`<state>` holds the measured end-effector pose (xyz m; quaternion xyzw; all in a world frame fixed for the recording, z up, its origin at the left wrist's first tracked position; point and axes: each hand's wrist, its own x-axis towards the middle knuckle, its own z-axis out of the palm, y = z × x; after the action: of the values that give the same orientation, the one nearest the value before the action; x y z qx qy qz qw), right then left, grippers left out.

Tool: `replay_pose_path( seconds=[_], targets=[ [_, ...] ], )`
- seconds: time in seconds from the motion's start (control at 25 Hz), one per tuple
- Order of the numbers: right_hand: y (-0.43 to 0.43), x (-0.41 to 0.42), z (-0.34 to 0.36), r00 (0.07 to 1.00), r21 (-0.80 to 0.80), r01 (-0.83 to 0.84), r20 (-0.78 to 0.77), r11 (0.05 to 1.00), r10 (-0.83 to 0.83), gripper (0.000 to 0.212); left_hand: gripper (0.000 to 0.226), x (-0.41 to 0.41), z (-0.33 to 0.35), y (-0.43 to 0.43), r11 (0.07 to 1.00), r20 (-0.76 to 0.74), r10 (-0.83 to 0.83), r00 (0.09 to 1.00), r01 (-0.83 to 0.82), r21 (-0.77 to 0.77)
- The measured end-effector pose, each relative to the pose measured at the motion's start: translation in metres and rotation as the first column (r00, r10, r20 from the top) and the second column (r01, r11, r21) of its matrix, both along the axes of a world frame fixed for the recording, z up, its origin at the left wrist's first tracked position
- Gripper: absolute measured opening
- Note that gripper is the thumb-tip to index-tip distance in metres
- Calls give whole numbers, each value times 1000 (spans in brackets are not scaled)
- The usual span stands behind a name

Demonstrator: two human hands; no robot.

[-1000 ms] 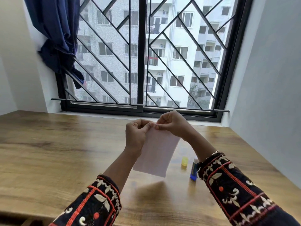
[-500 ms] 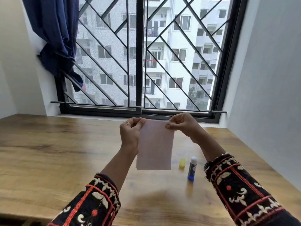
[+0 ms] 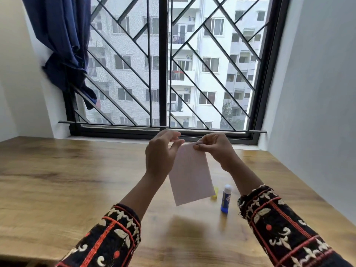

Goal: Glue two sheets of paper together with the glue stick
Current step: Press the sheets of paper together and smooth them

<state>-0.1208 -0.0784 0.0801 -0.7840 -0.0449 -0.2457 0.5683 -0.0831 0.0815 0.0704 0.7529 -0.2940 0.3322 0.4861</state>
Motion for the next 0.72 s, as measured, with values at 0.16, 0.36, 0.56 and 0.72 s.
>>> replay_pose_path(
  seconds=[0.16, 0.36, 0.56, 0.72],
  targets=[
    [10, 1, -1, 1000, -120, 3, 14, 993, -1, 30, 10, -6, 12, -15, 959, 30, -99, 995, 87, 271],
    [10, 2, -1, 1000, -140, -3, -15, 990, 1, 27, 3, 0, 19, -16, 955, -64, -173, 983, 183, 234],
    [12, 4, -1, 999, -131, -22, -32, 991, 18, 29, 6, 3, 19, -16, 955, -33, -154, 988, 157, 253],
    [11, 6, 0, 999, -123, -43, -34, 991, 39, 11, 8, 3, 17, -15, 963, 34, -140, 990, 128, 236]
  ],
)
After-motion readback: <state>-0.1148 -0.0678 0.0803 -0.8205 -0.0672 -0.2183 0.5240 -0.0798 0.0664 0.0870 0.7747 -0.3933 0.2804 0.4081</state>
